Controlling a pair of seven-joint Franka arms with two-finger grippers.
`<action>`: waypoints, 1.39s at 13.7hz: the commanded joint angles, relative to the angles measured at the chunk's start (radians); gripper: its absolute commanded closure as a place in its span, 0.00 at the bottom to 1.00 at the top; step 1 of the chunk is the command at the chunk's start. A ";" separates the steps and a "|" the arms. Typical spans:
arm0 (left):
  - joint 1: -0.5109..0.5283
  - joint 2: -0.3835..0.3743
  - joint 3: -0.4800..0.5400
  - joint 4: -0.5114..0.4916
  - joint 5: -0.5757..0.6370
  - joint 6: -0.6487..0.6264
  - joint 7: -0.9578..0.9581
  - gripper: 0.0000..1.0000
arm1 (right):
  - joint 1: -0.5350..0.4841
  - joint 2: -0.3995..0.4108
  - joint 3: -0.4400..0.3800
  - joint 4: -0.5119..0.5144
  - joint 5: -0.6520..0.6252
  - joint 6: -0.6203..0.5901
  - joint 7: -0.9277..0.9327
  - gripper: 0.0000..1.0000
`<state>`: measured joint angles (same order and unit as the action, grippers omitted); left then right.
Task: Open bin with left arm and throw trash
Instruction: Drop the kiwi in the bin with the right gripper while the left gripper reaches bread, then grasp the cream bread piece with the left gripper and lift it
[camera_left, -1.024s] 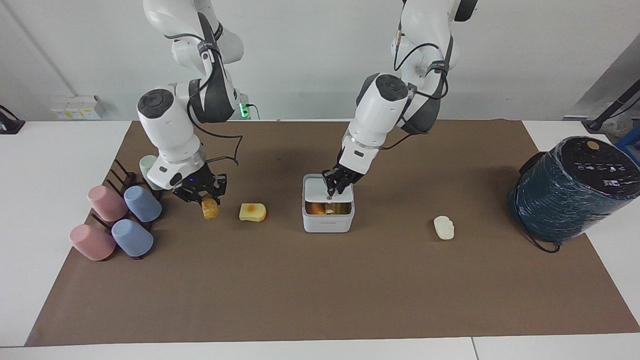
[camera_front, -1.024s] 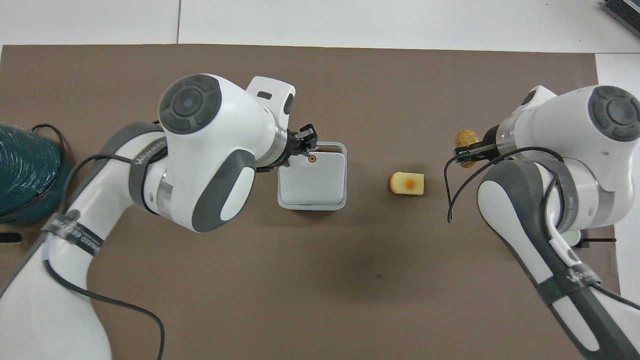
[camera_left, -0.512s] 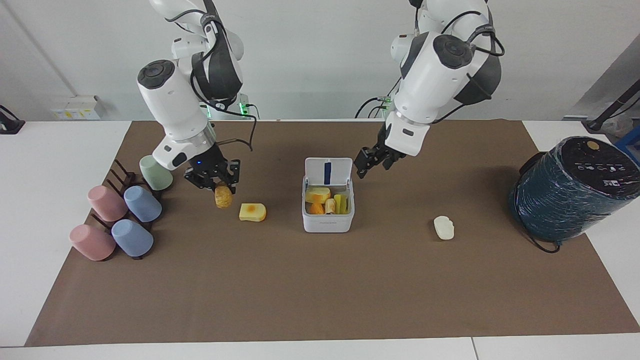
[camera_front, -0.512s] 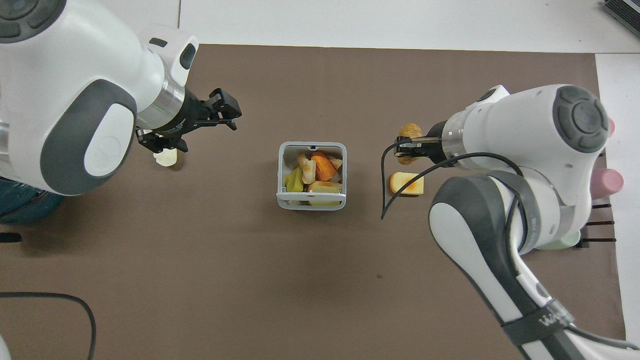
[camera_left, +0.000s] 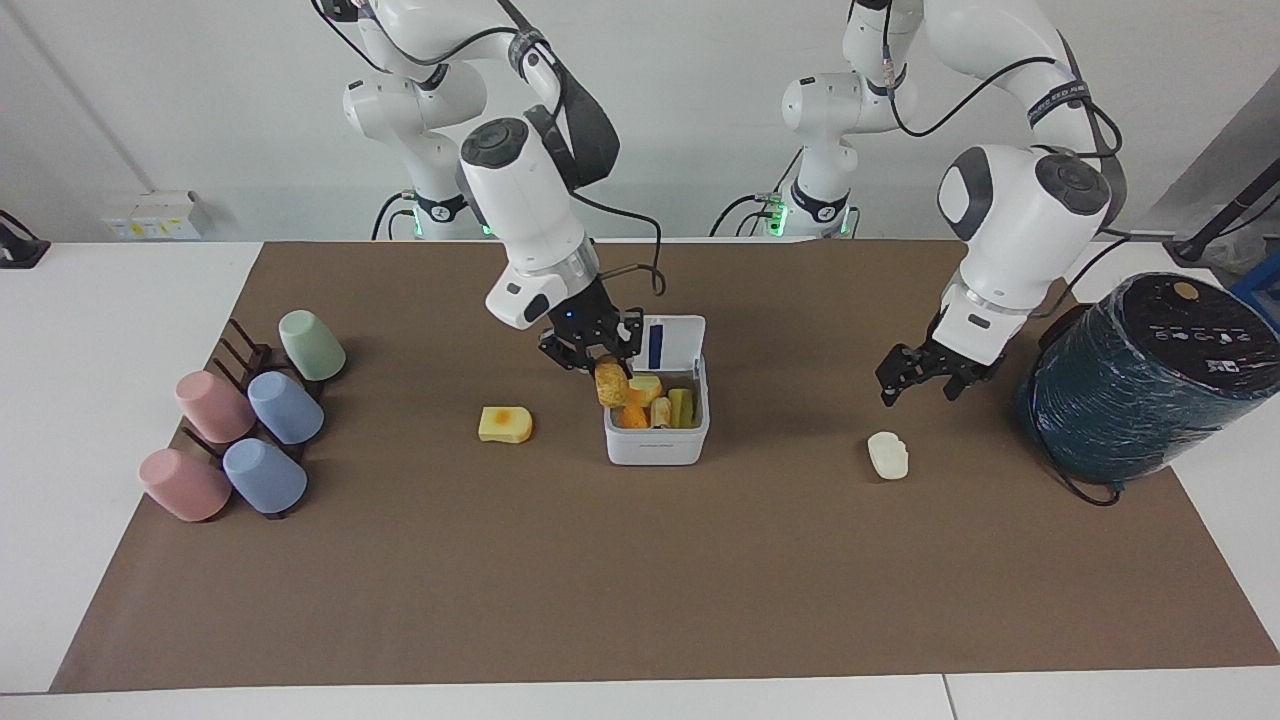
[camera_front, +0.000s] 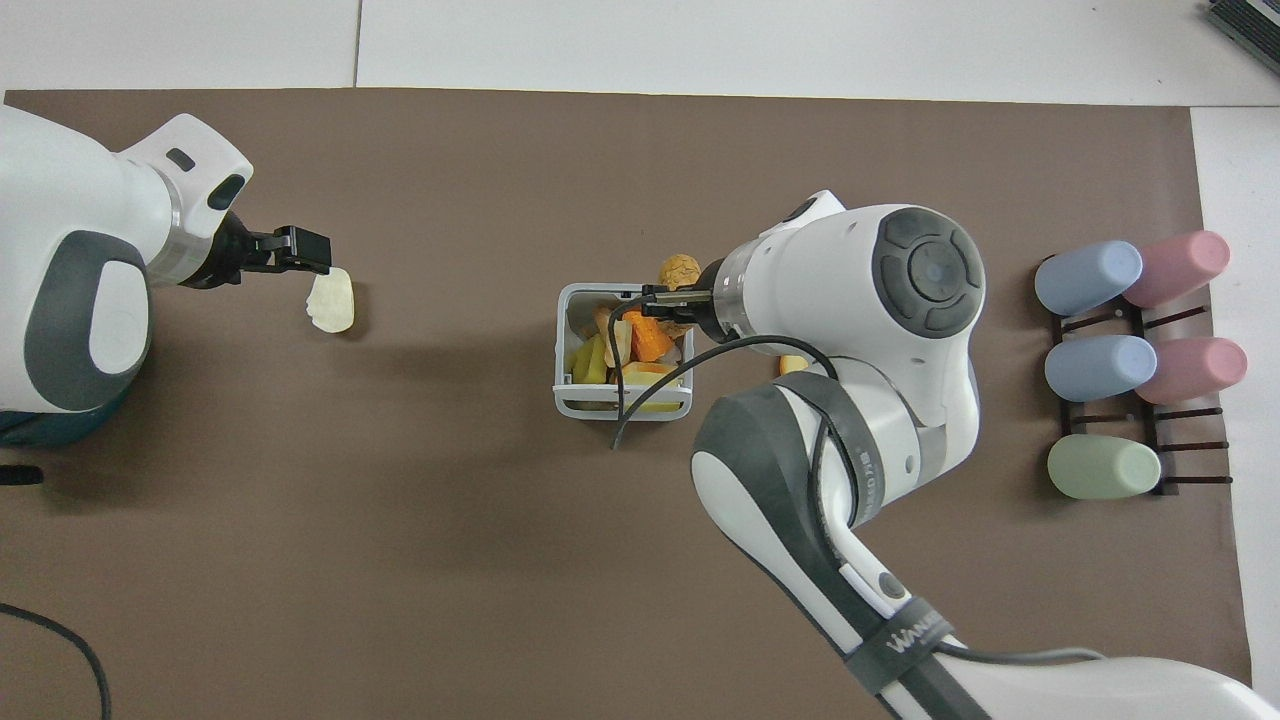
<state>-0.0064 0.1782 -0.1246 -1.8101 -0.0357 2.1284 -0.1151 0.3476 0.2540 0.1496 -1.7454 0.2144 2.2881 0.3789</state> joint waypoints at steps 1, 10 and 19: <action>0.023 -0.014 -0.007 -0.121 0.025 0.146 0.110 0.00 | 0.013 0.048 0.002 0.029 0.016 0.031 -0.049 1.00; 0.022 0.172 -0.007 -0.201 0.028 0.430 0.189 0.00 | 0.062 0.082 0.001 0.007 0.017 0.034 -0.086 0.78; 0.006 0.198 -0.007 0.010 0.027 0.191 0.180 1.00 | 0.065 0.077 0.001 0.006 0.017 0.034 -0.077 0.00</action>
<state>0.0057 0.3636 -0.1353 -1.9000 -0.0289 2.4228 0.0684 0.4133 0.3310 0.1500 -1.7459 0.2144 2.3174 0.3119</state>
